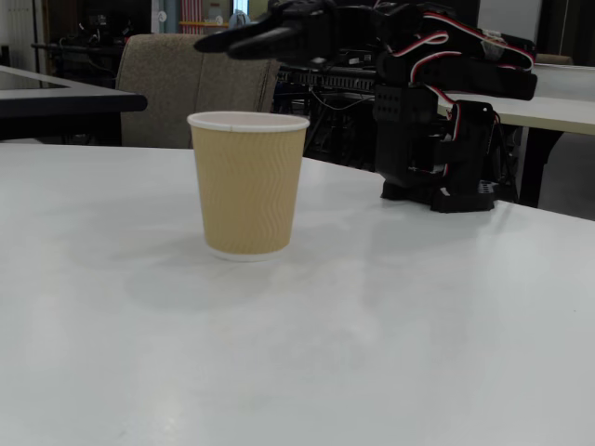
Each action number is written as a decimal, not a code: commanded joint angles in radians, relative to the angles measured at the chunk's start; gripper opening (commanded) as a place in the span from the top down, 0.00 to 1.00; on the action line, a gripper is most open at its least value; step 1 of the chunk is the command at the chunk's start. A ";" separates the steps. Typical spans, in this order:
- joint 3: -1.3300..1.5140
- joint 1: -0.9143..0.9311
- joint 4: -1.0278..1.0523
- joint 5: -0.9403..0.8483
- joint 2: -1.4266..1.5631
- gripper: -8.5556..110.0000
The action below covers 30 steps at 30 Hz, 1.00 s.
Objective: Grasp a red cube and put it in the cup.
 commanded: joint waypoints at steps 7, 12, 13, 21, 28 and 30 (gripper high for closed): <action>0.077 0.158 0.055 0.005 0.020 0.81; 0.077 0.179 0.097 0.078 0.020 0.93; 0.077 0.181 0.095 0.109 0.020 0.93; 0.077 0.149 0.137 0.528 0.020 0.93; 0.077 0.078 0.225 0.890 0.020 0.93; 0.077 0.052 0.247 0.946 0.020 0.93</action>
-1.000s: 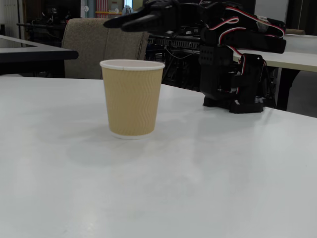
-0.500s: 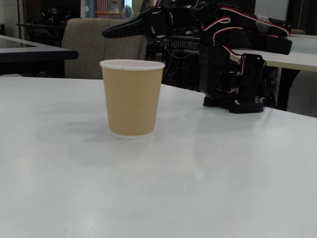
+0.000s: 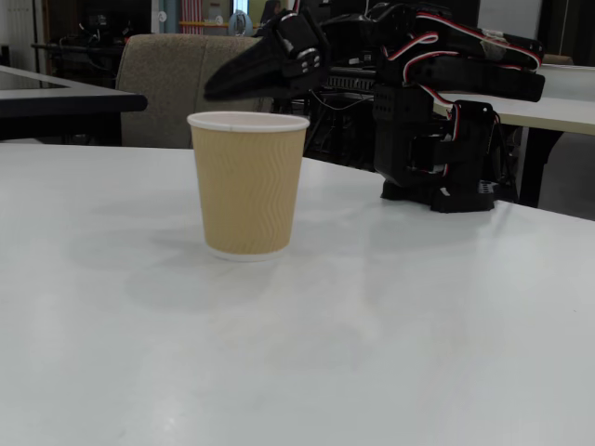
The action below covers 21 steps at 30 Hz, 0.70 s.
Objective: Grasp a red cube and put it in the cup.
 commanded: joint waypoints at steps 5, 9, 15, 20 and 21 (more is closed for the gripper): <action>0.077 -0.083 0.133 0.160 0.020 0.93; 0.077 -0.091 0.140 0.158 0.020 0.93; 0.077 -0.063 0.166 0.187 0.020 0.93; 0.077 -0.043 0.152 0.459 0.020 0.93; 0.077 -0.040 0.149 0.543 0.020 0.93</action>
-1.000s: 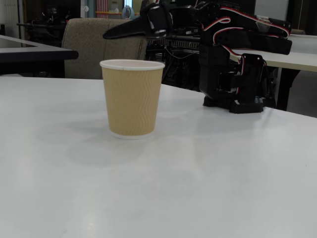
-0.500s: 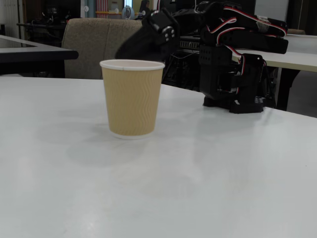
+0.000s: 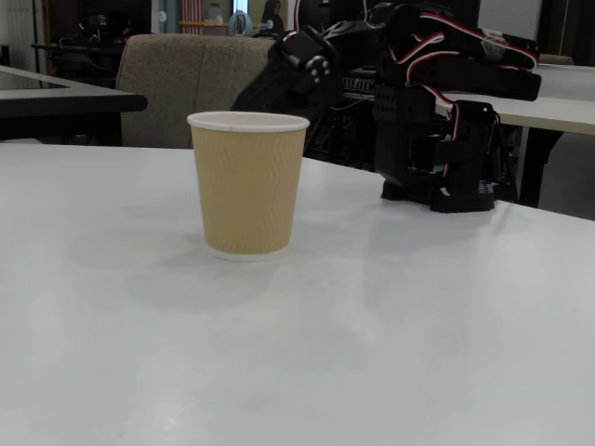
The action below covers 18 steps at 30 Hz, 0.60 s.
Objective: Grasp a red cube and put it in the cup.
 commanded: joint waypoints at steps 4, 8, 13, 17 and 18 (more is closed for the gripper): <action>0.077 0.011 0.014 0.304 0.020 0.93; 0.077 -0.015 0.064 0.314 0.020 0.93; 0.077 -0.074 0.087 0.451 0.020 0.93; 0.077 -0.110 0.127 0.538 0.018 0.93; 0.077 -0.118 0.144 0.549 0.018 0.93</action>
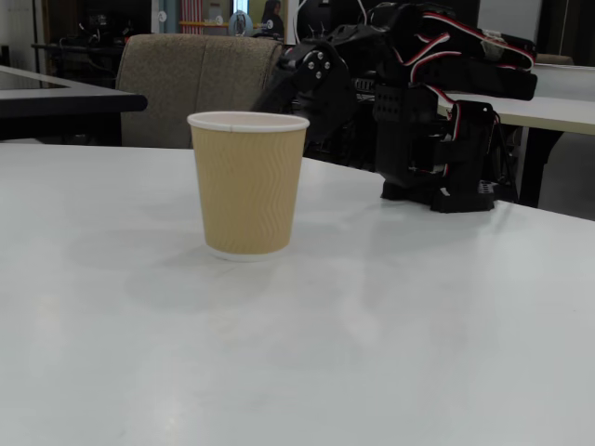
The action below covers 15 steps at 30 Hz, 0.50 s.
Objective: Grasp a red cube and put it in the cup.
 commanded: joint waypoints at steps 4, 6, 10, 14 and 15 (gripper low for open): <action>0.077 -0.061 0.046 0.081 0.018 0.93; 0.077 -0.081 0.046 0.081 0.018 0.93; 0.077 -0.115 0.046 0.081 0.017 0.93; 0.077 -0.126 0.046 0.075 0.017 0.93; 0.077 -0.129 0.046 0.075 0.017 0.93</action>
